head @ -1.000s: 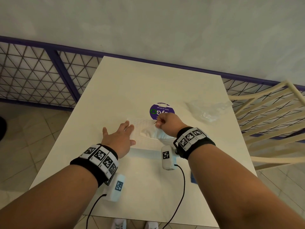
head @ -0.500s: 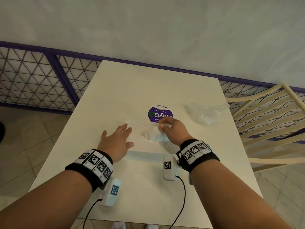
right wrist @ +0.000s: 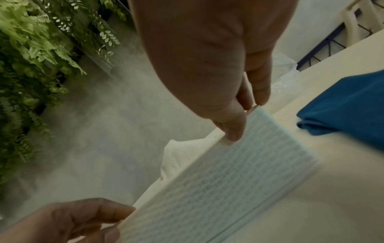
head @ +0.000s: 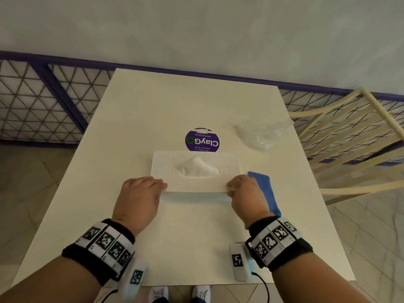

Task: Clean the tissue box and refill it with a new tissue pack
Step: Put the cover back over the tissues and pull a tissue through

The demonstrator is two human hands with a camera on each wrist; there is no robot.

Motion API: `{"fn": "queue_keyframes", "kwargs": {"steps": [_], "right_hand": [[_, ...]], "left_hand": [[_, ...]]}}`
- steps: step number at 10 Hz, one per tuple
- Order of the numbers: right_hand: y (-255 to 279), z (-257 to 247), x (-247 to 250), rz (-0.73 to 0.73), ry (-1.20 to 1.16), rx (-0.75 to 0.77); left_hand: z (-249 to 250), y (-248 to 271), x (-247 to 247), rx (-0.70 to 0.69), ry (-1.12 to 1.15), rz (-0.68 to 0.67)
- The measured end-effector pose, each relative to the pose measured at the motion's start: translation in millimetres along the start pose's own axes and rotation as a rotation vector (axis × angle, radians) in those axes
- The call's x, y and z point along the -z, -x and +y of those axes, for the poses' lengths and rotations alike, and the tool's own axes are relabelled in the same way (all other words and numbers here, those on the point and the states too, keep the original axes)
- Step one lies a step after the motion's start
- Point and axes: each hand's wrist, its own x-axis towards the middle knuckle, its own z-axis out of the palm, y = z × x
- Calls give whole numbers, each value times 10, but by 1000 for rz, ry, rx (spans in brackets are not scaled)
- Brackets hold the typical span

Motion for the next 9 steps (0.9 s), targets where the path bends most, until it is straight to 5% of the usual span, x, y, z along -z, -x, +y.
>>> {"fn": "queue_keyframes", "kwargs": {"steps": [5, 8, 9], "right_hand": [[-916, -187, 313, 65, -32, -133], [-781, -175, 311, 97, -158, -115], [-480, -61, 331, 163, -276, -125]], "left_hand": [[-133, -976, 86, 151, 59, -108], [-154, -867, 26, 112, 153, -168], [-317, -566, 132, 199, 320, -105]]}}
